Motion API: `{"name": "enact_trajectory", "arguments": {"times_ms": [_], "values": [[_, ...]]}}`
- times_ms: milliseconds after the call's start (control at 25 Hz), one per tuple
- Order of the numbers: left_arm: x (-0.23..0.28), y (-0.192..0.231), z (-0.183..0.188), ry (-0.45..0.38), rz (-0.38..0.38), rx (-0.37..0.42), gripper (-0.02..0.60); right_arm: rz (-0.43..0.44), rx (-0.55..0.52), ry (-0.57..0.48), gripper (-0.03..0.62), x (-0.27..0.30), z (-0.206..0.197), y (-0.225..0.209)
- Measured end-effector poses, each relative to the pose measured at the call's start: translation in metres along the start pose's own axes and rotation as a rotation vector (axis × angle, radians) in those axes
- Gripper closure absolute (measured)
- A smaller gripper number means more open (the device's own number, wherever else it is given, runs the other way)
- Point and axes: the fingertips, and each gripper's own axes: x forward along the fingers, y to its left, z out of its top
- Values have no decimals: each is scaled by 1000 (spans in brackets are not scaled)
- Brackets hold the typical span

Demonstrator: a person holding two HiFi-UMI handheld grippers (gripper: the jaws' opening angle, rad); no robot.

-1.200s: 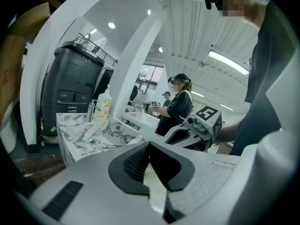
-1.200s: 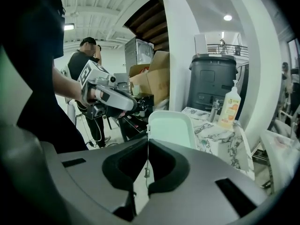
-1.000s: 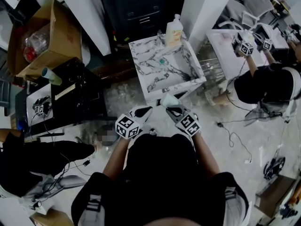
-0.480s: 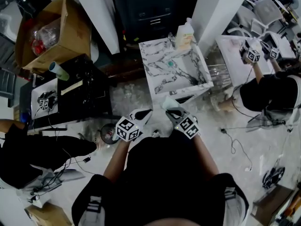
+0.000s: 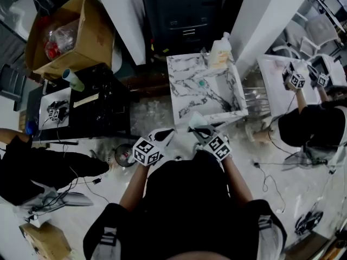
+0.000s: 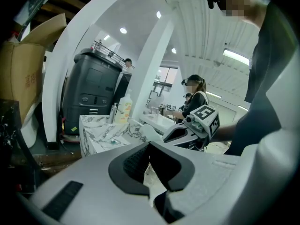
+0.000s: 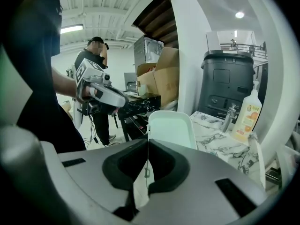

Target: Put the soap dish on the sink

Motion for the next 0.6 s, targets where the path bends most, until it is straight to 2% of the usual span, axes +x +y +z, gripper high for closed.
{"name": "enact_trajectory", "arguments": {"times_ms": [360,600], "values": [[46,-1,33,-18,66,-9,581,78,-44,8,595,-11,-7,-54],[61,0,37,-26,141,-28,581,128,-53,21,595,-20,-16,-83]]}}
